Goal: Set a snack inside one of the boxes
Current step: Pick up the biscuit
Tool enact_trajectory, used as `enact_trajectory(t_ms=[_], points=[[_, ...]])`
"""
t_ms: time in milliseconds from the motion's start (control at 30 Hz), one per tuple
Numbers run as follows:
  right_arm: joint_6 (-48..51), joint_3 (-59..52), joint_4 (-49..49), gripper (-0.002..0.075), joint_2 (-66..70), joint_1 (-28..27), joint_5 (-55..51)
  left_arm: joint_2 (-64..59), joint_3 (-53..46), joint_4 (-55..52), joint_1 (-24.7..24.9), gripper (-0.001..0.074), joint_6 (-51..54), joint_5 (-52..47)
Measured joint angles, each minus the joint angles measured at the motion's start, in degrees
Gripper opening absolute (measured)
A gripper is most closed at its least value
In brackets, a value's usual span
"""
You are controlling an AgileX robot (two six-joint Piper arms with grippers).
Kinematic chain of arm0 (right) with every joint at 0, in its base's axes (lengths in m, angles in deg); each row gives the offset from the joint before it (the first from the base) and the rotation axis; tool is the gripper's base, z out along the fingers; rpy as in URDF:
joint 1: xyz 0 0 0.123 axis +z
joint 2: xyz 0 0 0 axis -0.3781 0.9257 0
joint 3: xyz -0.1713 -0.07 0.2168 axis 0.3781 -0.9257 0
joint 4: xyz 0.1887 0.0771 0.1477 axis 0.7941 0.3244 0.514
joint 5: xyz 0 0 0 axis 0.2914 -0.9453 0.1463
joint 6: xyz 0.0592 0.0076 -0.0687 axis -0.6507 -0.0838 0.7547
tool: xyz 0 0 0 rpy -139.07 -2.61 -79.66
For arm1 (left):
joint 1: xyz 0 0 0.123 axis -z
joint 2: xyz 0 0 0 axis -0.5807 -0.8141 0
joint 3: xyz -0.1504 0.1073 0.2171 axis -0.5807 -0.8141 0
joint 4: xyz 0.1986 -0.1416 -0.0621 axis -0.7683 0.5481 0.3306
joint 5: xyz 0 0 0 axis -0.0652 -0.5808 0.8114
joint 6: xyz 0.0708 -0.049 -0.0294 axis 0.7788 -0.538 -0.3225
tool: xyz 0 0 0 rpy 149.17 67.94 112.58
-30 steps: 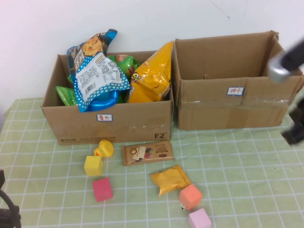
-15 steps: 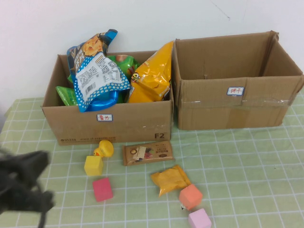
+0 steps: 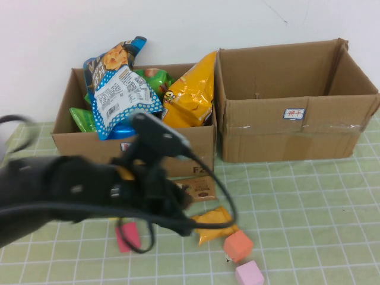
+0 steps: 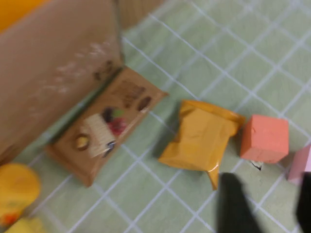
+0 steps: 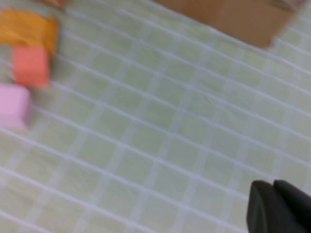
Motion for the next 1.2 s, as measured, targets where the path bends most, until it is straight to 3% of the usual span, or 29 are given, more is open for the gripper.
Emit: enact_trajectory(t_ms=[100,167,233,667,1200], points=[[0.00,-0.10,-2.94,0.0006,-3.77,0.00,-5.87,-6.96,4.21,-2.56,2.20,0.0418,0.81,-1.36],[-0.10,-0.20,-4.05,0.0006,-5.58,0.00,-8.53,-11.09,6.70,-4.23,3.56,0.0494,0.81,-1.82],[-0.09,-0.33,-5.54,0.0006,-7.55,0.00,-9.92,-15.19,9.31,-5.38,4.59,0.0525,0.81,-2.07],[-0.76,-3.43,-9.93,0.0005,-8.98,0.00,-8.97,-35.89,28.96,-22.70,5.31,0.0552,-10.71,-15.30],[-3.59,-3.43,-12.15,0.0005,-8.98,0.00,-7.92,-40.20,31.08,-24.82,5.31,0.0533,-9.52,-19.83]])
